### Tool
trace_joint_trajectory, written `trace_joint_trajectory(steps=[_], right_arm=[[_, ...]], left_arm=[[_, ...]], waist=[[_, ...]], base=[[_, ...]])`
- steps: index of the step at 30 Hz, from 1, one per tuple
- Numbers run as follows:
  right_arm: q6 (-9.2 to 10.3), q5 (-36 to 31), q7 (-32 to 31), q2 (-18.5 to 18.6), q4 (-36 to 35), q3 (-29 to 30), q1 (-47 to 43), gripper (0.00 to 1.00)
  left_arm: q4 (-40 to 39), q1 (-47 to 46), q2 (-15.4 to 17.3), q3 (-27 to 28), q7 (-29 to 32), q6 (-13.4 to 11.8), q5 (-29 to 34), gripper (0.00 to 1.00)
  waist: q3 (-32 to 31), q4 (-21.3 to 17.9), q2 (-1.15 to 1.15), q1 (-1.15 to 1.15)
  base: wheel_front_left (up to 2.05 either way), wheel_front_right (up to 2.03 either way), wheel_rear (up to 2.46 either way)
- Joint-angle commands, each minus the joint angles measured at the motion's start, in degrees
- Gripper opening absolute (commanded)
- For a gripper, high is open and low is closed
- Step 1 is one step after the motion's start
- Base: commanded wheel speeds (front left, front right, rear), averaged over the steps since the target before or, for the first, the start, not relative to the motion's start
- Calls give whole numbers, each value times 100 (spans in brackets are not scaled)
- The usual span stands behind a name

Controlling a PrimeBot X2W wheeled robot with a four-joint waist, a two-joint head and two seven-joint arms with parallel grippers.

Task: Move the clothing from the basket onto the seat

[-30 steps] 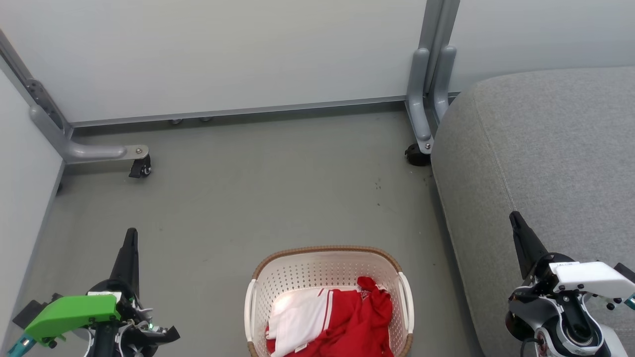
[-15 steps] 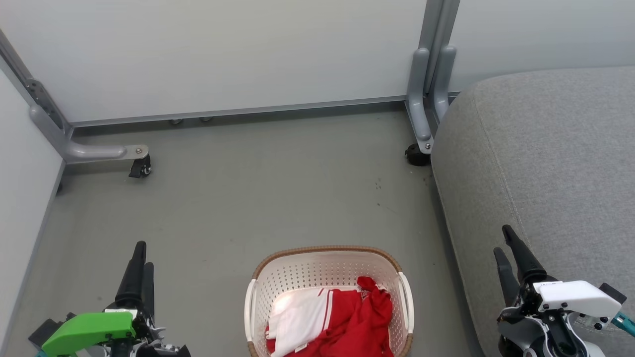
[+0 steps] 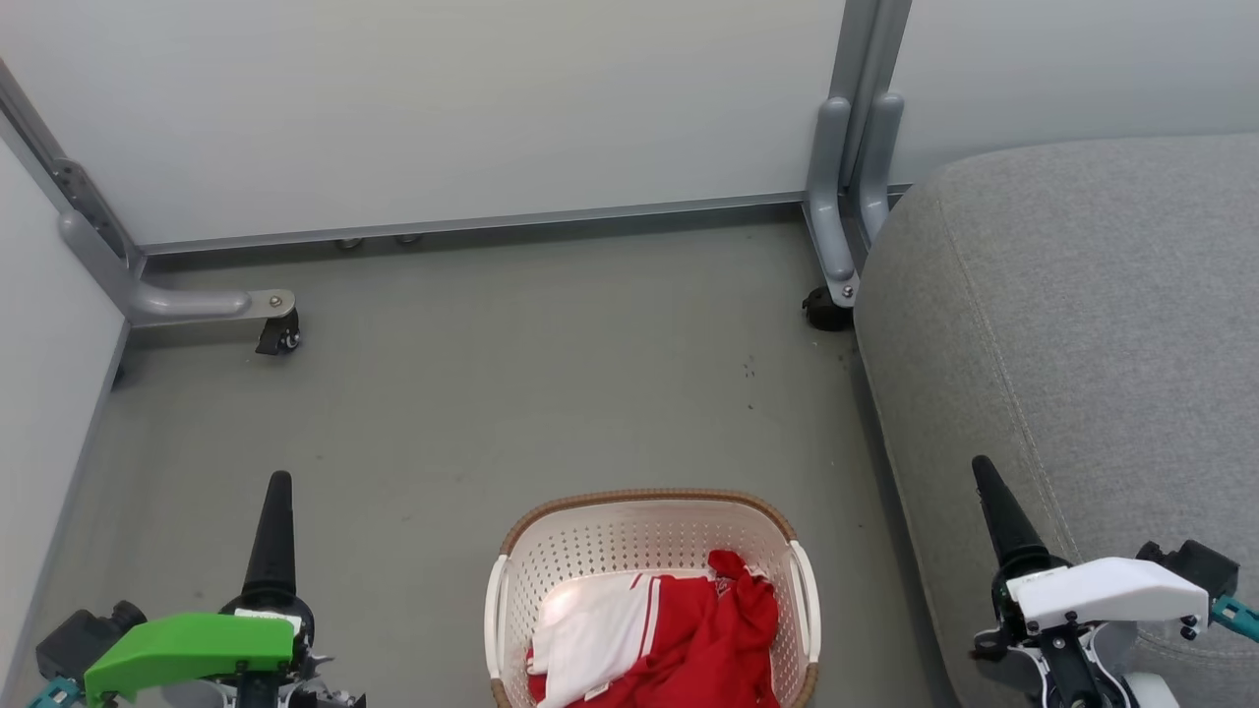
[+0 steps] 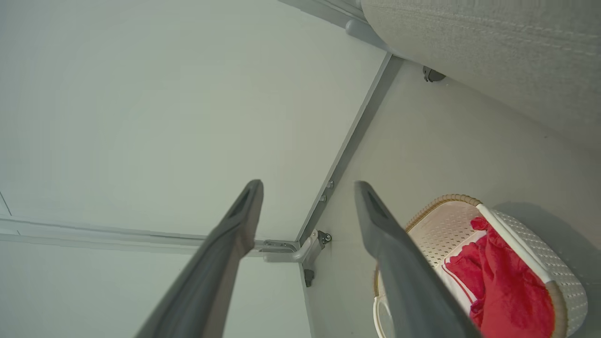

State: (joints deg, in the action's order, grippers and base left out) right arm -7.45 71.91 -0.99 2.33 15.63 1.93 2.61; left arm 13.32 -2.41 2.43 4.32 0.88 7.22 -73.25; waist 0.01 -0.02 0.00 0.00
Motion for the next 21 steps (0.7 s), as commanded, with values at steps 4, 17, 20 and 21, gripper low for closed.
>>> trace_joint_trajectory(steps=[4, 17, 20, 21], right_arm=[[-2, -793, 143, 20, -255, -180, 26, 100], [-3, -2214, 417, 29, -472, -387, -59, 100], [-3, -2502, 478, 31, -522, -409, -76, 100], [-3, -2606, 501, 32, -541, -420, -85, 100]], left_arm=[[-192, 17, 22, -28, -132, -15, 497, 100], [-451, 112, 29, -211, -408, -28, 1700, 100], [-491, 126, 31, -312, -468, -24, 2093, 100], [-507, 132, 31, -347, -490, -26, 2204, 100]], waist=[[1, 2, 0, 0], [-5, 31, 0, 0], [-7, 41, 0, 0], [-7, 45, 0, 0]], base=[[0, 0, 0], [0, 0, 0], [0, 0, 0], [0, 0, 0]])
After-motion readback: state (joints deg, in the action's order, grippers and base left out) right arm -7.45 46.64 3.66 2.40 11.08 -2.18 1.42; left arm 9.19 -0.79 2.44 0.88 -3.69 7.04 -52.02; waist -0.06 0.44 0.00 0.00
